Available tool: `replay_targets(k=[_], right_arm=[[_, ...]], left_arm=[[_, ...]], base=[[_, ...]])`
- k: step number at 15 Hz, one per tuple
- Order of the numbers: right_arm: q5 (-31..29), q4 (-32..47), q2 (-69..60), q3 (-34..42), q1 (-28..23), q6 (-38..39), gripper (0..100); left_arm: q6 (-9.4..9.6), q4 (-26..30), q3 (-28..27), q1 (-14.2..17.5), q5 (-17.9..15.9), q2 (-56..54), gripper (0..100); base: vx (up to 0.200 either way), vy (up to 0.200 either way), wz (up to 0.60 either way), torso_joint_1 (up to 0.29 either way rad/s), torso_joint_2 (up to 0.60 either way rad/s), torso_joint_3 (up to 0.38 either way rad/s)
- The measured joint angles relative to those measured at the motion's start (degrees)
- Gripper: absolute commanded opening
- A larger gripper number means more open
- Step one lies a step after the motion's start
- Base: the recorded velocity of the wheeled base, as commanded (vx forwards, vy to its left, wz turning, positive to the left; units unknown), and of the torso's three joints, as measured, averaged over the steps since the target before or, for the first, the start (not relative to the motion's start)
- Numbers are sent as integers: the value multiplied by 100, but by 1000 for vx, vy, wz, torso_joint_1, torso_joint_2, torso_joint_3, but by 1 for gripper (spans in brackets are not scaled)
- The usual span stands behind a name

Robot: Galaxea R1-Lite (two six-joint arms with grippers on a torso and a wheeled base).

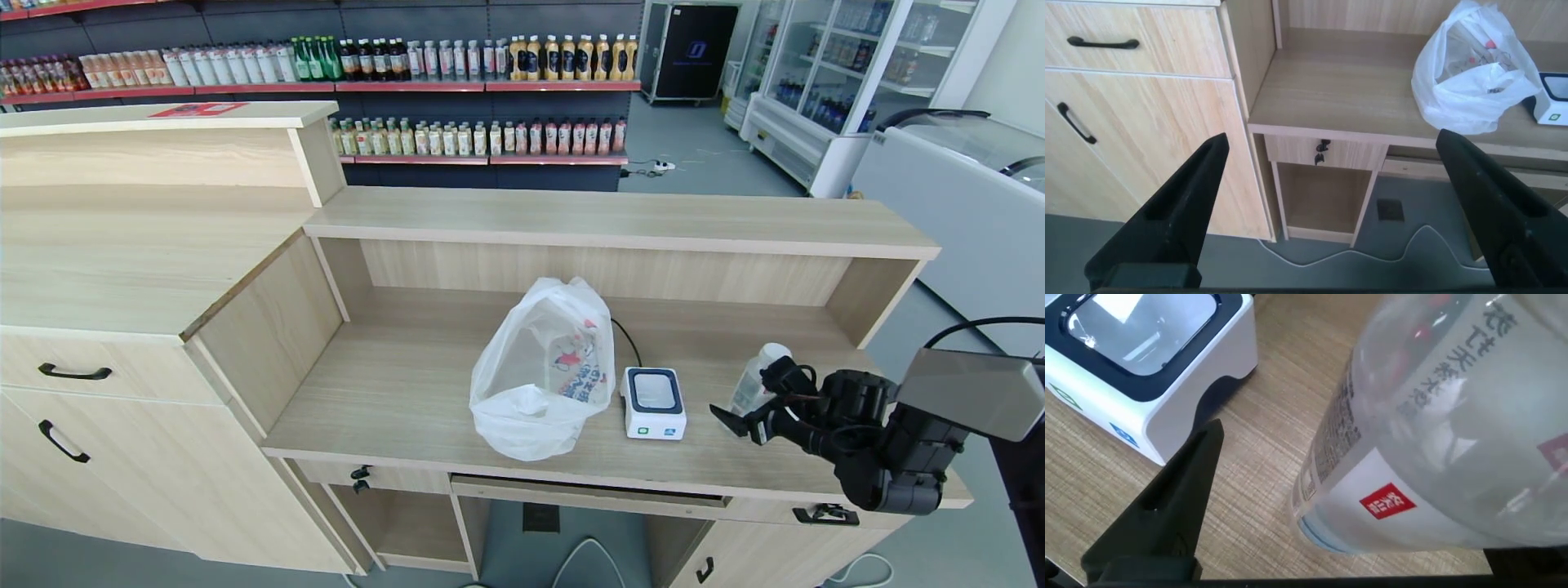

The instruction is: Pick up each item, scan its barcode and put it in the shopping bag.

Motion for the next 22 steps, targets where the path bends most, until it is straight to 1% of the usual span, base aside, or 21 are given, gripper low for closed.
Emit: replay_targets(k=[2, 3, 6, 13, 19, 20, 22], right_arm=[[-2, 46, 21, -63, -2, 5, 100], [-2, 66, 29, -99, -5, 10, 0], [11, 211, 49, -188, -38, 27, 0], [-9, 222, 121, -473, -28, 216, 0], [211, 255, -28, -499, -9, 998, 0], [293, 354, -174, -473, -9, 1262, 0], [550, 794, -712, -411, -5, 1847, 0]], left_arm=[[0, 0, 0, 5, 2, 0, 100], [0, 0, 0, 5, 2, 0, 100], [-2, 0, 0, 2, 0, 0, 100], [0, 0, 0, 2, 2, 0, 100], [0, 0, 0, 5, 2, 0, 100], [0, 0, 0, 5, 2, 0, 100], [-2, 0, 0, 2, 2, 0, 100]], base=[[0, 0, 0, 0, 0, 0], [0, 0, 0, 0, 0, 0], [0, 0, 0, 0, 0, 0], [0, 0, 0, 0, 0, 0], [0, 0, 0, 0, 0, 0], [0, 0, 0, 0, 0, 0], [0, 0, 0, 0, 0, 0]])
